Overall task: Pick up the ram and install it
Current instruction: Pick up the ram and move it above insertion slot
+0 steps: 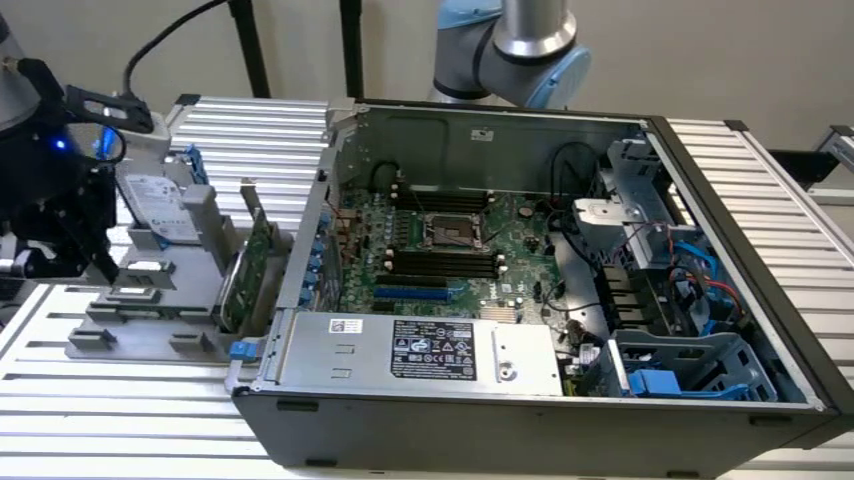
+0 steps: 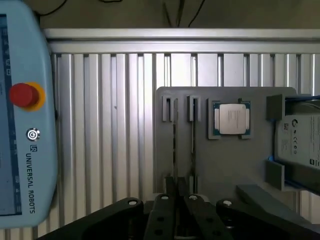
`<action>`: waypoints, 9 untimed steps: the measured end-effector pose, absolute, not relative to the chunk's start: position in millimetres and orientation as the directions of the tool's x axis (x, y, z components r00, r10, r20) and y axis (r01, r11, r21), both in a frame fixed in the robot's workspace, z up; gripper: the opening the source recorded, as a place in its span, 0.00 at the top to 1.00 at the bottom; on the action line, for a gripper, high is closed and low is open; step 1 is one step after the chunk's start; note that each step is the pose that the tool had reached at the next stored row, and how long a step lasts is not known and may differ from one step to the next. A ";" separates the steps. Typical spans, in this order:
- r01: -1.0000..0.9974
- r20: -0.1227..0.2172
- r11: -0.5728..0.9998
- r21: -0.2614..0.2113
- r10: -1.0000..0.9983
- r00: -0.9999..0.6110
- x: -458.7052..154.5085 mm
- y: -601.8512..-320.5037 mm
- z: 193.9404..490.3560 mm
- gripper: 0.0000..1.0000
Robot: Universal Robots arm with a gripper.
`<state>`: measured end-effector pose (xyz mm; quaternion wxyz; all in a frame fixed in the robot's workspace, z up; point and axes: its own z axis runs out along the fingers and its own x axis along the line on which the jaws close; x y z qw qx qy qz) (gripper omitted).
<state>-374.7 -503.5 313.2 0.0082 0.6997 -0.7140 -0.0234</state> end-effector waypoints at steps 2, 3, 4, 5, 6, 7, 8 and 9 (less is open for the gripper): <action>-0.999 -0.023 0.019 0.045 -1.000 -0.020 -367.8 -503.4 321.3 1.00; -0.999 -0.024 0.019 0.045 -0.999 -0.020 -364.0 -503.4 325.2 1.00; -0.999 -0.026 0.019 0.045 -0.999 -0.020 -360.0 -503.5 329.0 1.00; -0.999 -0.028 0.019 0.045 -0.999 -0.020 -355.8 -503.4 332.6 1.00; -0.999 -0.031 0.018 0.045 -0.999 -0.020 -351.5 -503.4 336.2 1.00; -0.999 -0.033 0.018 0.045 -0.999 -0.019 -347.3 -503.4 339.8 1.00; -0.999 -0.035 0.017 0.045 -0.999 -0.019 -342.7 -503.5 343.7 1.00; -0.999 -0.037 0.017 0.045 -0.999 -0.019 -338.4 -503.5 347.4 1.00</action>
